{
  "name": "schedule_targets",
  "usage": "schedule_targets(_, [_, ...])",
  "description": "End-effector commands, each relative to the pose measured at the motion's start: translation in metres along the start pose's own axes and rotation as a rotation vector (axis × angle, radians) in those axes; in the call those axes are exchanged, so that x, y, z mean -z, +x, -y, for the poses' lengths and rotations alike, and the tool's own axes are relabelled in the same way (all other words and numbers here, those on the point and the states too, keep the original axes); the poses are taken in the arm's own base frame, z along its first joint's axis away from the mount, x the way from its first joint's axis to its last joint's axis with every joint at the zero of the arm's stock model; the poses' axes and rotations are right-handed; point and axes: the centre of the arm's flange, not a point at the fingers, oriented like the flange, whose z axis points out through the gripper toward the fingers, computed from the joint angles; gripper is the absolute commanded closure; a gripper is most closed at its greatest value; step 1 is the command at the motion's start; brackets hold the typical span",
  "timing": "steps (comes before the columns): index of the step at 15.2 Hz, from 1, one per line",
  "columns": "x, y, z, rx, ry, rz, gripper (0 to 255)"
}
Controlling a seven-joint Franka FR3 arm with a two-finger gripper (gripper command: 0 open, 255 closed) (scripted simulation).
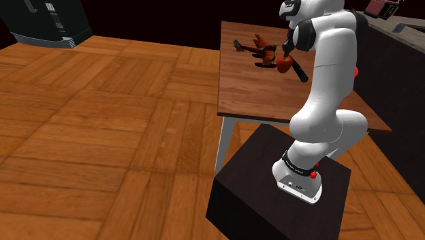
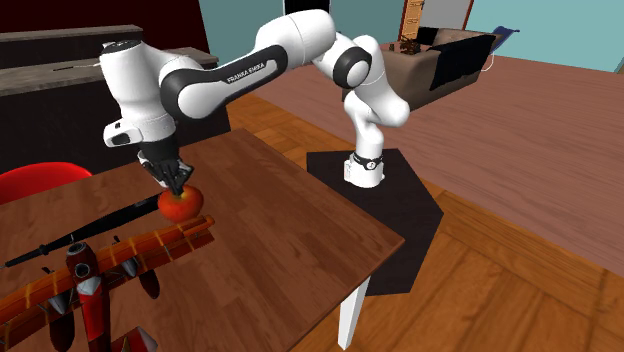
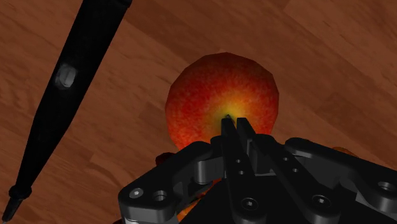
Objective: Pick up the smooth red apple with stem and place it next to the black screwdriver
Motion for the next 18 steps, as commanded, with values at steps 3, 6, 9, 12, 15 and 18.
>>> schedule_targets(3, [-0.022,0.0,0.001,0.0,-0.001,0.0,255])
schedule_targets(6, [-0.025,0.0,0.001,0.0,-0.001,0.0,255])
schedule_targets(9, [-0.025,0.0,0.001,0.0,-0.001,0.0,255])
schedule_targets(12, [-0.025,0.0,0.001,0.0,-0.001,0.0,0])
schedule_targets(15, [-0.025,0.0,0.001,0.0,-0.001,0.0,0])
schedule_targets(18, [-0.012,0.0,0.001,0.0,-0.001,0.0,0])
